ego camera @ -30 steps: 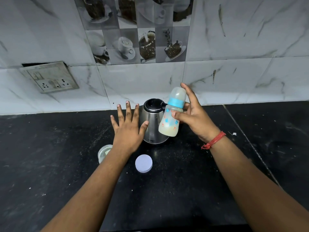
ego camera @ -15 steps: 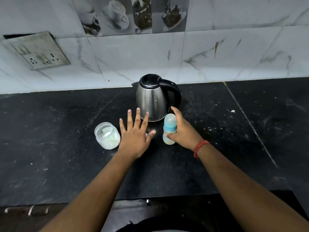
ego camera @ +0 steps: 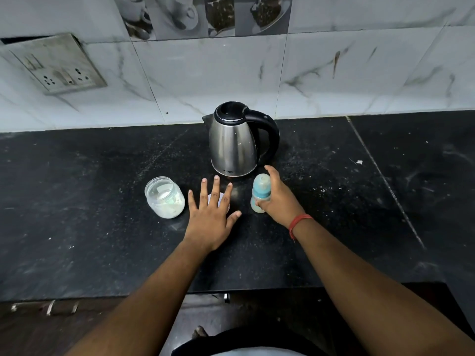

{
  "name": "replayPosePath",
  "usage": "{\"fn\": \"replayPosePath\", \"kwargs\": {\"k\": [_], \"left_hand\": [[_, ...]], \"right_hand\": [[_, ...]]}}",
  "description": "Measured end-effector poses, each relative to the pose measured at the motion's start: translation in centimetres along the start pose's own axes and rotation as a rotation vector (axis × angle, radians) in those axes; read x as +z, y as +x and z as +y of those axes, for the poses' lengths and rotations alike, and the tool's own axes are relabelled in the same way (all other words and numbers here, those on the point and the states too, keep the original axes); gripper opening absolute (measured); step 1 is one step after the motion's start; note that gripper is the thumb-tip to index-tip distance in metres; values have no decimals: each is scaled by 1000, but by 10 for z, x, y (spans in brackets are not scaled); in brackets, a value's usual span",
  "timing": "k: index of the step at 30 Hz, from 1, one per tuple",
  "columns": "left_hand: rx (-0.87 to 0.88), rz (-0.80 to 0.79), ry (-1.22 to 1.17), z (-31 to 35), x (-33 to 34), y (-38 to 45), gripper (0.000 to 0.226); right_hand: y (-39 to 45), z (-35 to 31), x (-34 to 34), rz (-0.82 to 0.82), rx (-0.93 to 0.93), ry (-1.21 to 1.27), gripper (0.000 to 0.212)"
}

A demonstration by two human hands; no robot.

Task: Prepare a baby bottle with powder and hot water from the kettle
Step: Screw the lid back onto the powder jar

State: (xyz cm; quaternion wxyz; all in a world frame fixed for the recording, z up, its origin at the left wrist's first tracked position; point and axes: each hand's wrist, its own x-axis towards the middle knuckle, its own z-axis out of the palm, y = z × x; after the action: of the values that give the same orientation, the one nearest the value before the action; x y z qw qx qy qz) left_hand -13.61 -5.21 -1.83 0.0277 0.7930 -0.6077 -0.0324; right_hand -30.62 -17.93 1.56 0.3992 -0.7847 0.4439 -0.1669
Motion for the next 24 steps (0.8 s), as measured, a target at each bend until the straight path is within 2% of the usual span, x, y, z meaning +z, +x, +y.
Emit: {"fn": "replayPosePath", "kwargs": {"k": [3,6,9,13,15,19,24], "left_hand": [[-4,4,-7,-1,-1,-1,79],[-6,13,-15,-2,-2,-1,79],[-13,28,-43,-2,-5,-1,79],[-11,72,-70,-2,-14,3,78],[-17,96,-76,-6,-20,5,78],[-41,121,-47,-25,-28,6,77],[-88,162,-34,-59,-35,0,82]], "right_hand": [[0,2,0,-10,4,24,96],[-1,3,-4,-21,-12,48,109],[-5,-3,-10,71,-49,72,114],[-11,-24,-13,232,-201,17,101],[-13,-39,-12,252,-286,-21,92],[-9,-66,0,208,-396,-80,81],[4,-81,31,66,-345,-125,77]]}}
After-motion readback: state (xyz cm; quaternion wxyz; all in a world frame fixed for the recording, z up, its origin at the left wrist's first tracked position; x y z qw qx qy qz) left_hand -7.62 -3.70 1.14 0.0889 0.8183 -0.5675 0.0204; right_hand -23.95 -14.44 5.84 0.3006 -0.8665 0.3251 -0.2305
